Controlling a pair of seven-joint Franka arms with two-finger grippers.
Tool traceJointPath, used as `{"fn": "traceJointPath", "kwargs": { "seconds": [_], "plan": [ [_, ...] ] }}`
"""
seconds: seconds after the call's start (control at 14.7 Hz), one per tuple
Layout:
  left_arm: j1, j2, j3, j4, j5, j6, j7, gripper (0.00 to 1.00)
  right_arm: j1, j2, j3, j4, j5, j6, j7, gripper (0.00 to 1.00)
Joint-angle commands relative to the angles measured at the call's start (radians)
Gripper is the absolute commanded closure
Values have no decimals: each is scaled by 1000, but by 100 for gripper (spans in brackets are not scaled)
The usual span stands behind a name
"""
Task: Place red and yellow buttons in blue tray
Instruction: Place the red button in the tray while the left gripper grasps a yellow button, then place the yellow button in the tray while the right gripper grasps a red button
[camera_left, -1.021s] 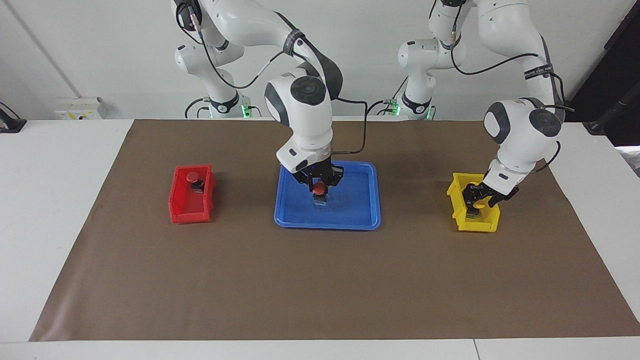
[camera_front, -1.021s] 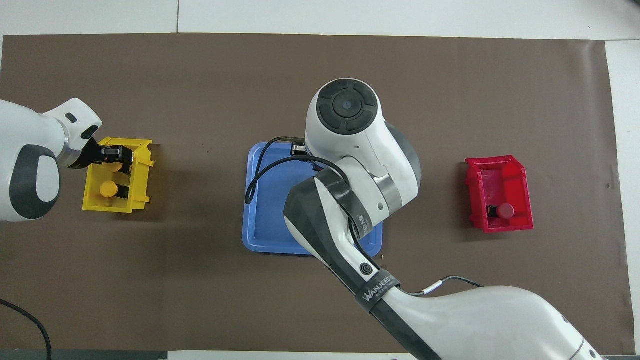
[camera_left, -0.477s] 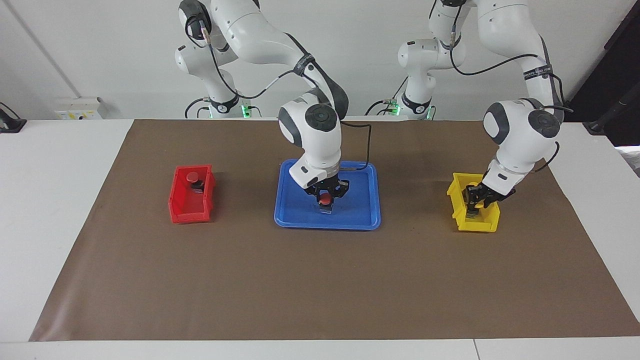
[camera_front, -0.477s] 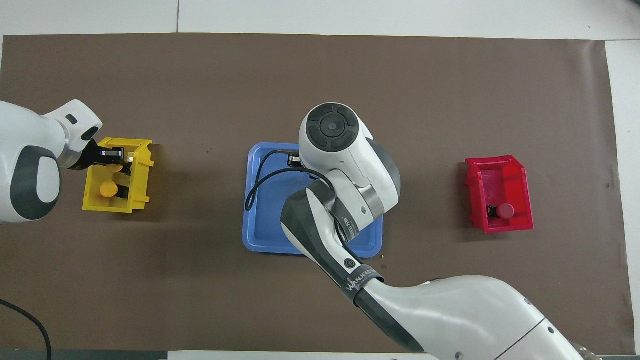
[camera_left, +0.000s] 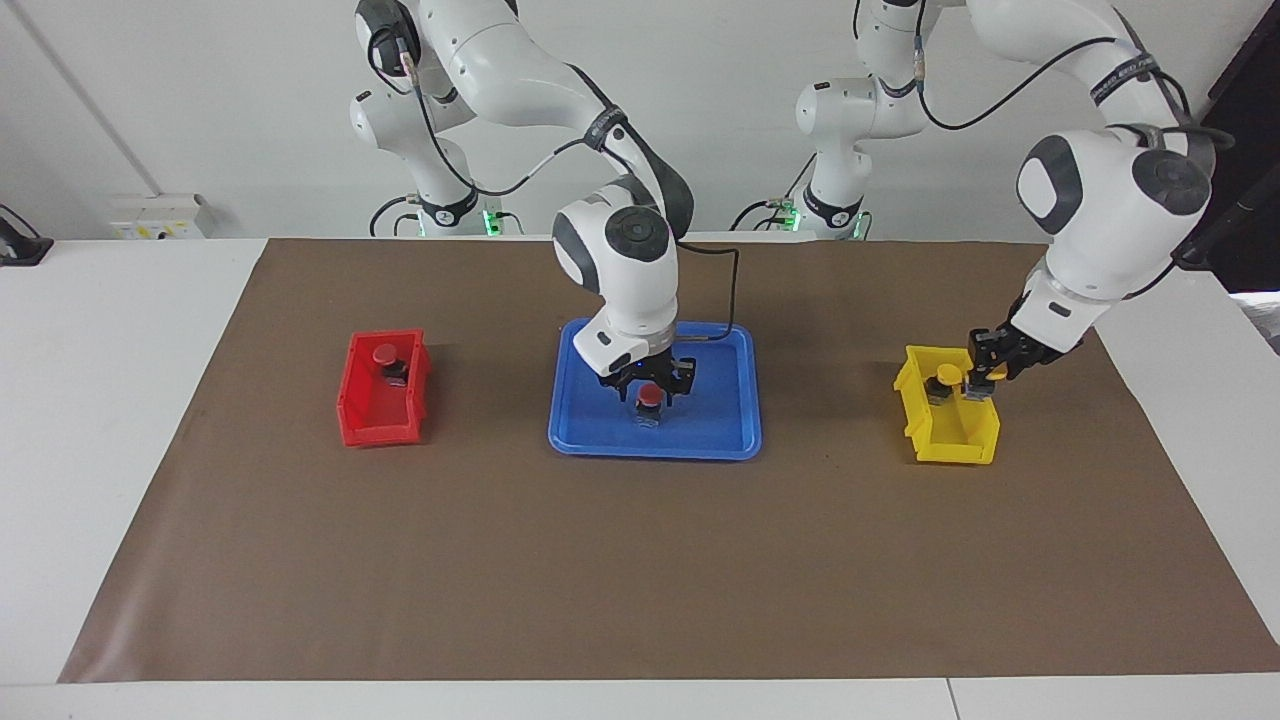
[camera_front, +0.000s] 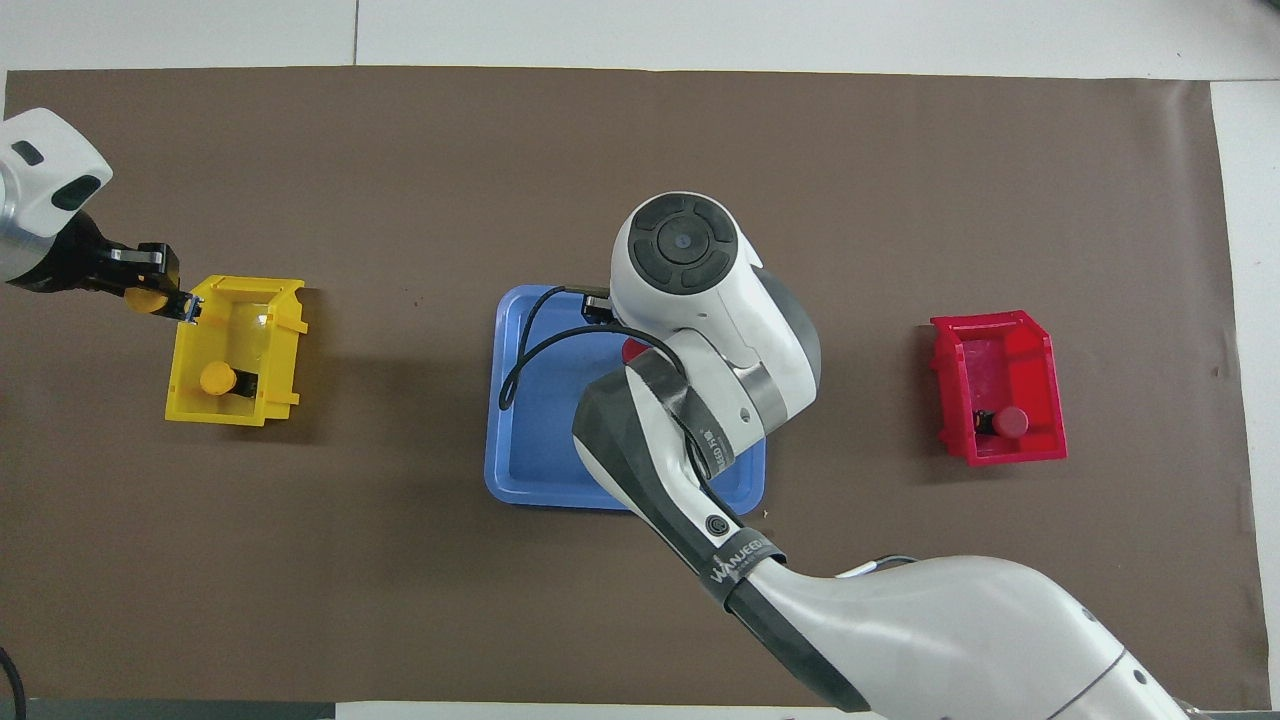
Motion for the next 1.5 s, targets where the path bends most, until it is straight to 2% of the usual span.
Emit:
{"fn": "traceJointPath", "kwargs": {
  "seconds": [0.0,0.14,0.34,0.54,0.61,0.82,1.16,1.43],
  "plan": [
    [-134,10,2,24,-14,-29,-198,95,-139,-160,9,-47,-12,-121,-174,26],
    [-228,-2,-1,6,-46,-29,-310,98,-280,-312,11,-206,3,-161,-431,26],
    [-362,11,2,-28,-120,44,-457,98,-418,-512,11,-496,6,-80,-654,26],
    [-440,53,2,-31,-163,103,-559,98,-515,-612,9,-720,7,80,-840,27],
    [-474,74,2,-31,-180,147,-606,98,-527,-622,9,-764,7,113,-901,27],
    [-534,142,2,-31,-198,233,-654,98,-572,-616,9,-804,7,136,-958,29],
    [-540,234,5,-37,-197,290,-648,98,-618,-581,9,-859,7,248,-1067,31],
    [-540,257,2,-43,-197,322,-651,98,-613,-581,9,-876,6,271,-1043,34]
  ]
}}
